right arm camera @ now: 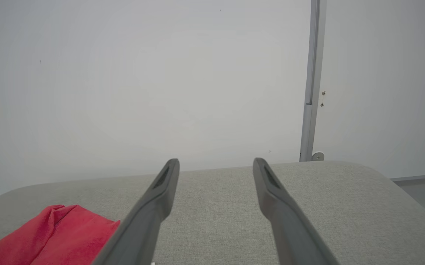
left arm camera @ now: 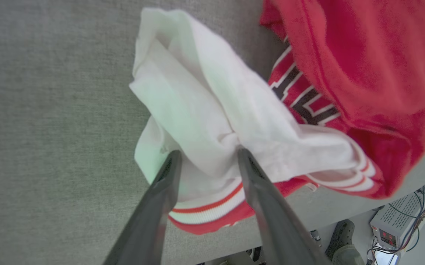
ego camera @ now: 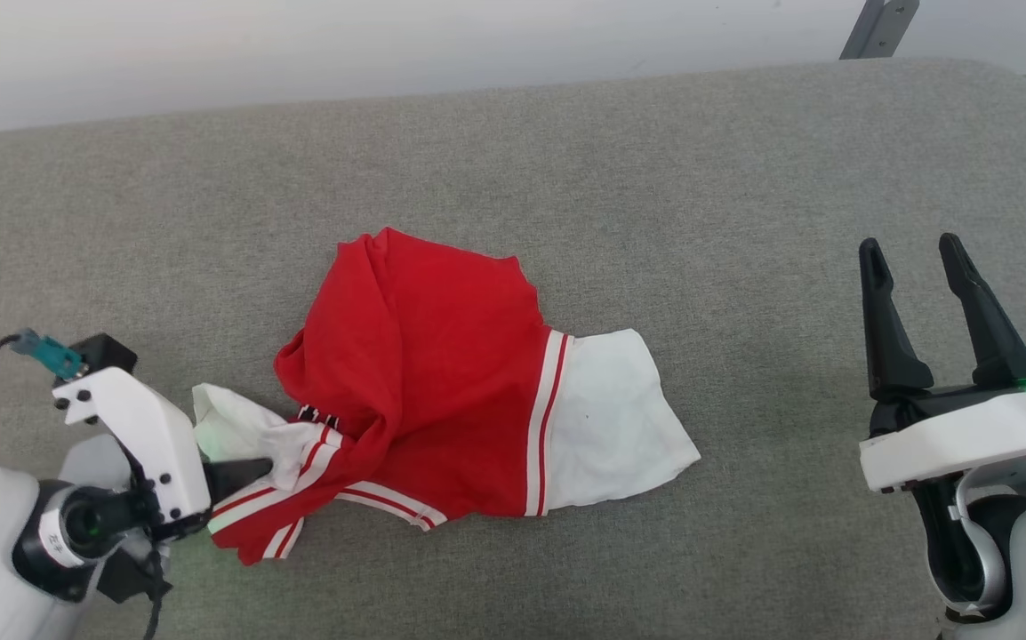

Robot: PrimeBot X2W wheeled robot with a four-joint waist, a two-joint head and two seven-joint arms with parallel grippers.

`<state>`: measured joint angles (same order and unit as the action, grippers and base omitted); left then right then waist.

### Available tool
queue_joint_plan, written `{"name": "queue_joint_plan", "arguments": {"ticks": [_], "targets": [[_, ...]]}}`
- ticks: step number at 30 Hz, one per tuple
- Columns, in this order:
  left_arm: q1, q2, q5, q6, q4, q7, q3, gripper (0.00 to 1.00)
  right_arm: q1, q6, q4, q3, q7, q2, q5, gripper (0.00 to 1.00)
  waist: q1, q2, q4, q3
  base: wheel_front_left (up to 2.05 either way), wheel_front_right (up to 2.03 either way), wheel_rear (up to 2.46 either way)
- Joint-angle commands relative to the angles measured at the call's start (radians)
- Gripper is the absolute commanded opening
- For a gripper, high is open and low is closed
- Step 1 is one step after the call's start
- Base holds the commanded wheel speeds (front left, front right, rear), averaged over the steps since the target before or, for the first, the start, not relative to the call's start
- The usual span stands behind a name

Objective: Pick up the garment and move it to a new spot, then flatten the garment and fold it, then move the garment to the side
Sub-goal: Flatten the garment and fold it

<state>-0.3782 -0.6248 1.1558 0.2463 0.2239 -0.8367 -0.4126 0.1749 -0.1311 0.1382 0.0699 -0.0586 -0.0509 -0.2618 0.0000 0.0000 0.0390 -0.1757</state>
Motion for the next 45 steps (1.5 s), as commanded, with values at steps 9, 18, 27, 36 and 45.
{"name": "queue_joint_plan", "arguments": {"ticks": [9,18,27,36,45], "targets": [[-0.067,-0.057,-0.012,0.055,-0.065,-0.059,0.029,1.00,0.014,0.001,0.000,0.005,0.008,0.000,0.000,1.00,0.0000,0.0000,0.009,-0.007,0.00,0.00,0.00],[-0.141,-0.047,-0.045,0.092,-0.024,-0.102,-0.010,1.00,0.023,0.001,-0.009,0.001,0.014,0.000,-0.010,1.00,0.0000,0.0000,0.028,-0.019,0.00,0.00,0.00],[-0.179,-0.012,-0.051,0.071,0.093,-0.095,-0.030,0.00,0.034,0.001,-0.011,0.002,0.019,0.000,-0.012,1.00,0.0000,0.0000,0.040,-0.039,0.00,0.00,0.00],[-0.174,-0.045,-0.039,0.061,0.084,-0.059,0.015,0.00,0.024,0.001,-0.013,0.017,0.020,0.000,-0.005,1.00,0.0000,0.0000,0.025,-0.035,0.00,0.00,0.00],[-0.081,-0.140,-0.054,0.107,-0.004,-0.015,0.071,0.00,0.010,0.001,-0.007,0.018,0.006,0.000,0.003,1.00,0.0000,0.0000,-0.005,-0.024,0.00,0.00,0.00]]}}
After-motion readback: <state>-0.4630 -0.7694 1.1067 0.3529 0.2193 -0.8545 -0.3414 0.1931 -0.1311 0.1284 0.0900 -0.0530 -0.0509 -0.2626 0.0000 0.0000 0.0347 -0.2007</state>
